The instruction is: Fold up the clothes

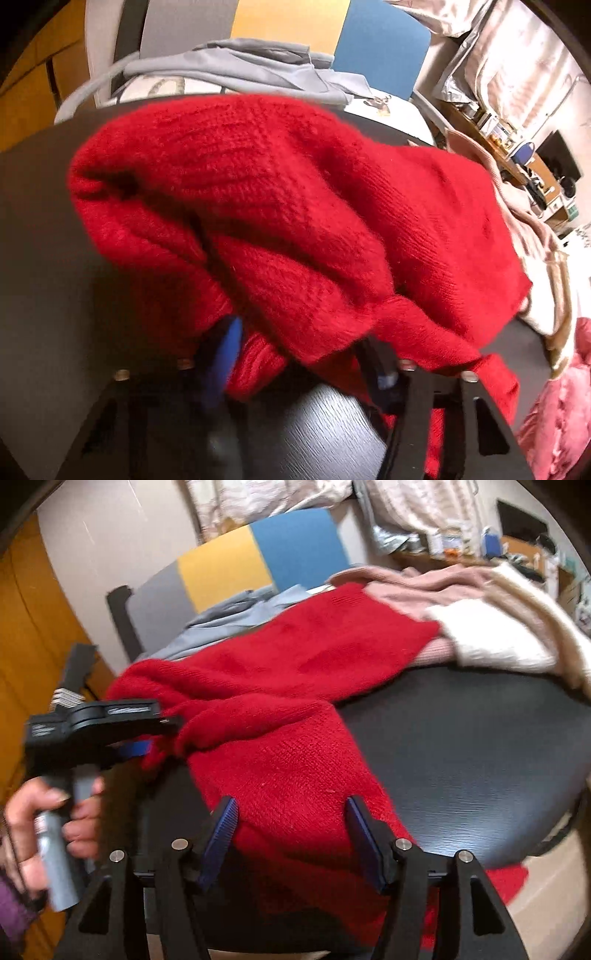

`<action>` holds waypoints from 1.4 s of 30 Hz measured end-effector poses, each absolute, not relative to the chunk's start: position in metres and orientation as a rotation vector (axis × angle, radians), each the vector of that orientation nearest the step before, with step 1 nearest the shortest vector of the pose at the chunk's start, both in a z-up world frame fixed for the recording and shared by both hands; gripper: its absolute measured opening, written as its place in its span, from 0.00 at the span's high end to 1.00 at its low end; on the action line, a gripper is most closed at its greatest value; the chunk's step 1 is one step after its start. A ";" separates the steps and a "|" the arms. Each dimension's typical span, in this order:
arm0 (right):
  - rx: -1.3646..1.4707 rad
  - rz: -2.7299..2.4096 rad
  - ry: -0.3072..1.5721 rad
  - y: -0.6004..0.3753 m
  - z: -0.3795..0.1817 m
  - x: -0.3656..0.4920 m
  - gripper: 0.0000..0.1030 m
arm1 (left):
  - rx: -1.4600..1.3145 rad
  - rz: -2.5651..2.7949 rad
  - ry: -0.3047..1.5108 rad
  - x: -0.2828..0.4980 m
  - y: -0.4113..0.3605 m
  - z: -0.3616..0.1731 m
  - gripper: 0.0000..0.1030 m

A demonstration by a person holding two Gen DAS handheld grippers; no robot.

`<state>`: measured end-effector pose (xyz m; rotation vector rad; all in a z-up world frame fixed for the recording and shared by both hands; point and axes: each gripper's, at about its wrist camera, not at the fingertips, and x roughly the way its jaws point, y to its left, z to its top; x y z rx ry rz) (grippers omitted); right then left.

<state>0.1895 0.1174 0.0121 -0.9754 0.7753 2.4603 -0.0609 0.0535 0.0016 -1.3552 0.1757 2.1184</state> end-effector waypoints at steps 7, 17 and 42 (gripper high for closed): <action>-0.866 2.469 1.055 0.124 0.015 0.191 0.40 | -1.272 2.116 0.239 -0.093 0.048 0.021 0.90; -0.852 2.394 1.051 0.134 0.016 0.194 0.40 | -1.175 2.149 0.112 -0.112 -0.055 0.046 0.91; -1.245 2.325 0.822 0.085 0.027 0.073 0.40 | -1.441 2.003 -0.306 -0.086 -0.113 -0.012 0.18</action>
